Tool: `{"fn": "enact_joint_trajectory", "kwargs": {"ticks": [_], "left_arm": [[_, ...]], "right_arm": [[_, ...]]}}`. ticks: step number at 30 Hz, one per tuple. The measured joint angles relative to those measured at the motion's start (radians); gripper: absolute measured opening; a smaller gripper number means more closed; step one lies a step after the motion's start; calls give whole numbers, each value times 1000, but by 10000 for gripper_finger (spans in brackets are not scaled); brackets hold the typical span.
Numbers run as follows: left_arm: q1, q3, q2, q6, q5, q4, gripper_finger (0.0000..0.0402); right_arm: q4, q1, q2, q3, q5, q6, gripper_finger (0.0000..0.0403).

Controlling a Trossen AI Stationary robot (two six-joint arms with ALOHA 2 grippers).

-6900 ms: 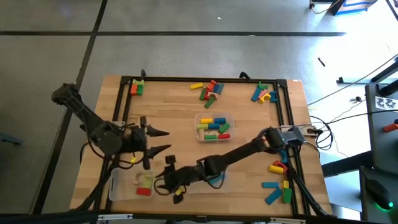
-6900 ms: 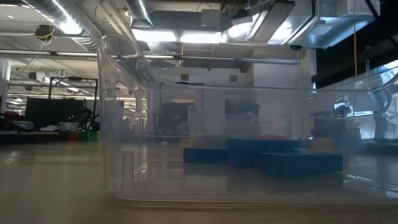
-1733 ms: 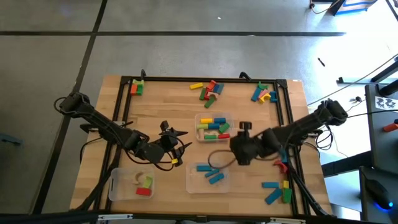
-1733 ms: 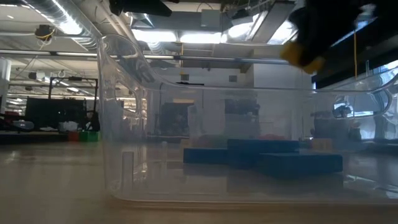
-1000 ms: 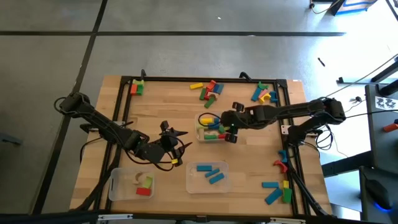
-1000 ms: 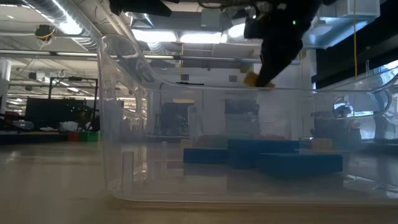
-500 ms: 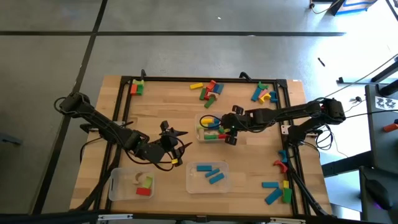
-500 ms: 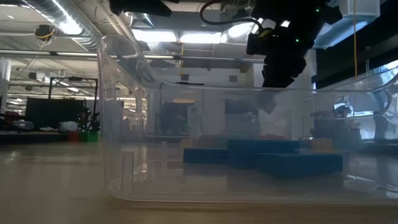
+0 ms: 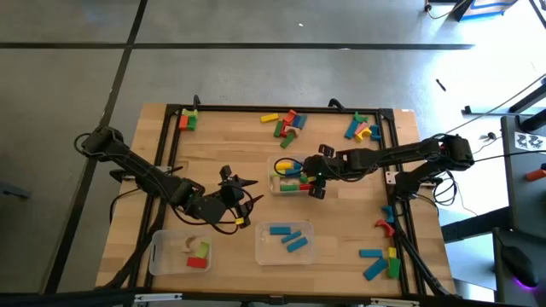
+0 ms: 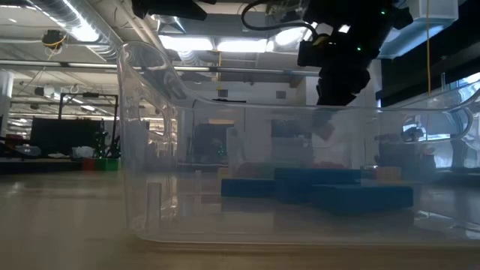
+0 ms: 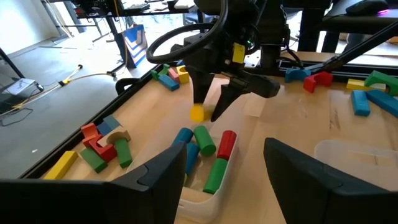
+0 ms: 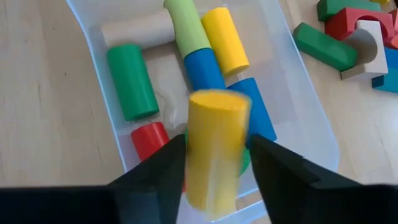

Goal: Sort blocks by size
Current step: Put the yellow cylindrical block into the top transparent bin, then put the blue rectangular block into the bottom right transparent bin

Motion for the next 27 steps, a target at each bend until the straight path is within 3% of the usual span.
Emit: {"fn": "enact_joint_trajectory", "kwargs": {"ticks": [7,13,21,27], "left_arm": [[0,0,0,2,0,0,210],[0,0,0,11,0,1,210],[0,0,0,21,0,1,210],[0,0,0,17,0,1,210]], "right_arm": [[-11,1,0,15,-49,-1,243],[-160,23,0,134,-120,19,252],[-425,189,0,346,-122,114,252],[-525,348,0,418,-121,243,253]]}}
